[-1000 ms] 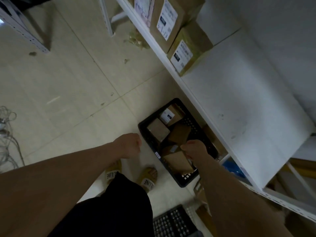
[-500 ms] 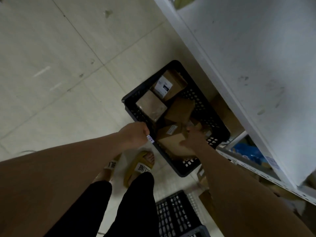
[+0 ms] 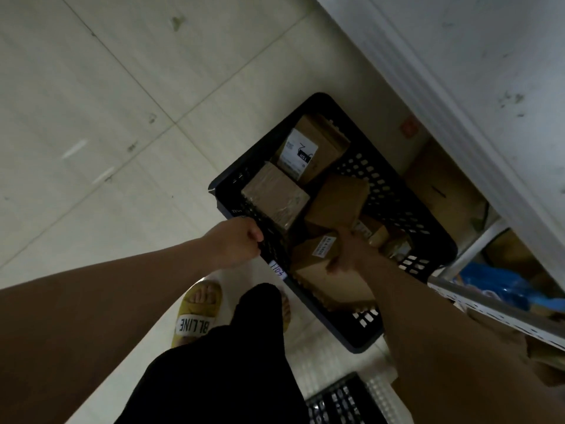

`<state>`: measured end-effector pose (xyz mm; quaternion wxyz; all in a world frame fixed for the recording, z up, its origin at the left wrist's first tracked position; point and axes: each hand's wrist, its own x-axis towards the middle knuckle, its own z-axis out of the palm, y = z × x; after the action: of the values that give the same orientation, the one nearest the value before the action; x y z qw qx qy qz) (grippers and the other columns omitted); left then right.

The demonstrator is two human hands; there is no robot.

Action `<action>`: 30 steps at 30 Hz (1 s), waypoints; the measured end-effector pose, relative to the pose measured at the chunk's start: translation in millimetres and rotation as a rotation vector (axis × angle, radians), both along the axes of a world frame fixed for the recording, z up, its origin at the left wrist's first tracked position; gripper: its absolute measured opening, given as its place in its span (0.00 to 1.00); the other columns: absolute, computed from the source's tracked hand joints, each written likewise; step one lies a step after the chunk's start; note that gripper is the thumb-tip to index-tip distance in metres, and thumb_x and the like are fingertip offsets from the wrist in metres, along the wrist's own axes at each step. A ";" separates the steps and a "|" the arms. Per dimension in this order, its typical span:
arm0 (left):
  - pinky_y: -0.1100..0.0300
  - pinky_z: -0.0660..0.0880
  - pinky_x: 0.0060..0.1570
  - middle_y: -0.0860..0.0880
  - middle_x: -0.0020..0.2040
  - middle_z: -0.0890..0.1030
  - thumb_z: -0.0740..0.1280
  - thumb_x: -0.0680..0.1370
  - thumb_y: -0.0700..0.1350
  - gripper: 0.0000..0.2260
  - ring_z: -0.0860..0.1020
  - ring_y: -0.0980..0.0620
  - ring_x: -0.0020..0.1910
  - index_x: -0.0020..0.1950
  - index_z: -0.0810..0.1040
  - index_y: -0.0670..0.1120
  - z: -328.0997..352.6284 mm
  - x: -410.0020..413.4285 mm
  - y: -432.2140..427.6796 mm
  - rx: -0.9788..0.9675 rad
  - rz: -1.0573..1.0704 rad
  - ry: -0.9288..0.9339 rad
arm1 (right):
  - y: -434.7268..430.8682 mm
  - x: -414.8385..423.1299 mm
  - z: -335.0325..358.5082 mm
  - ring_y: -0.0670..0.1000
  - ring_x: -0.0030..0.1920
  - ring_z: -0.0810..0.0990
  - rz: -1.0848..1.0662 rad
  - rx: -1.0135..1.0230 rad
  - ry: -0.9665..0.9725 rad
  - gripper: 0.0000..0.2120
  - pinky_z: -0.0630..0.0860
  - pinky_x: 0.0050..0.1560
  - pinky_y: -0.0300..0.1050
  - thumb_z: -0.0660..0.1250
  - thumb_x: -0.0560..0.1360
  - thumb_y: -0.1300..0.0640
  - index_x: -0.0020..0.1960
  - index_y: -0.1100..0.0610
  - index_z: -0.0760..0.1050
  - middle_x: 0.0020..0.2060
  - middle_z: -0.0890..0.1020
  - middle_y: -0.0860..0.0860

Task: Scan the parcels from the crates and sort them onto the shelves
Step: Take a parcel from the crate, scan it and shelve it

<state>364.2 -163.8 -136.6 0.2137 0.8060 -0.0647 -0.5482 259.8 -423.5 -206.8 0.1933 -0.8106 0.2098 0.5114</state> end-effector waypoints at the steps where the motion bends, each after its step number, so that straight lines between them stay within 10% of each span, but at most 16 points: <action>1: 0.49 0.77 0.61 0.46 0.56 0.81 0.70 0.76 0.38 0.10 0.80 0.44 0.58 0.46 0.77 0.53 2.7 -0.3 2.1 -0.002 0.007 -0.003 | 0.1 -1.5 3.7 0.63 0.76 0.61 0.002 -0.006 -0.003 0.58 0.65 0.74 0.60 0.79 0.69 0.48 0.82 0.50 0.39 0.78 0.58 0.62; 13: 0.51 0.77 0.54 0.39 0.57 0.81 0.64 0.83 0.46 0.10 0.77 0.47 0.50 0.56 0.78 0.39 176.3 -19.2 -2.6 0.015 0.199 0.087 | 20.0 -23.2 218.1 0.61 0.66 0.70 -0.399 -0.036 -0.371 0.48 0.74 0.65 0.57 0.82 0.65 0.52 0.75 0.57 0.56 0.68 0.65 0.59; 17: 0.50 0.78 0.50 0.40 0.55 0.80 0.62 0.80 0.64 0.25 0.79 0.45 0.49 0.61 0.76 0.43 271.7 -7.3 0.4 0.030 0.711 0.404 | 37.3 -19.8 321.1 0.54 0.62 0.75 -0.563 0.096 -0.579 0.47 0.78 0.61 0.55 0.84 0.60 0.47 0.70 0.49 0.59 0.64 0.69 0.52; 22: 0.46 0.81 0.44 0.37 0.63 0.78 0.65 0.64 0.80 0.48 0.79 0.38 0.59 0.64 0.72 0.40 374.2 22.3 5.8 -0.081 0.855 0.681 | 55.0 -17.7 443.3 0.50 0.59 0.74 -0.380 0.147 -0.793 0.46 0.75 0.56 0.46 0.84 0.61 0.53 0.66 0.38 0.56 0.64 0.69 0.51; 25: 0.47 0.82 0.43 0.39 0.65 0.78 0.79 0.53 0.72 0.53 0.79 0.40 0.60 0.70 0.73 0.43 425.3 29.7 2.9 -0.147 0.864 0.728 | 60.4 -19.2 499.7 0.49 0.60 0.73 -0.325 0.162 -0.847 0.48 0.75 0.61 0.49 0.85 0.61 0.54 0.68 0.37 0.57 0.64 0.68 0.49; 30: 0.44 0.76 0.64 0.40 0.49 0.82 0.78 0.70 0.46 0.23 0.80 0.40 0.54 0.60 0.79 0.37 489.7 18.4 -0.3 -0.352 0.782 0.702 | 51.9 -36.3 557.7 0.50 0.67 0.73 -0.407 0.279 -0.720 0.54 0.75 0.68 0.54 0.84 0.58 0.46 0.75 0.37 0.56 0.70 0.68 0.46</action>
<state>382.7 -164.1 353.1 0.5414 0.4909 0.2238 -0.6448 223.5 -371.6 350.9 0.4586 -0.8454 0.2135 0.1713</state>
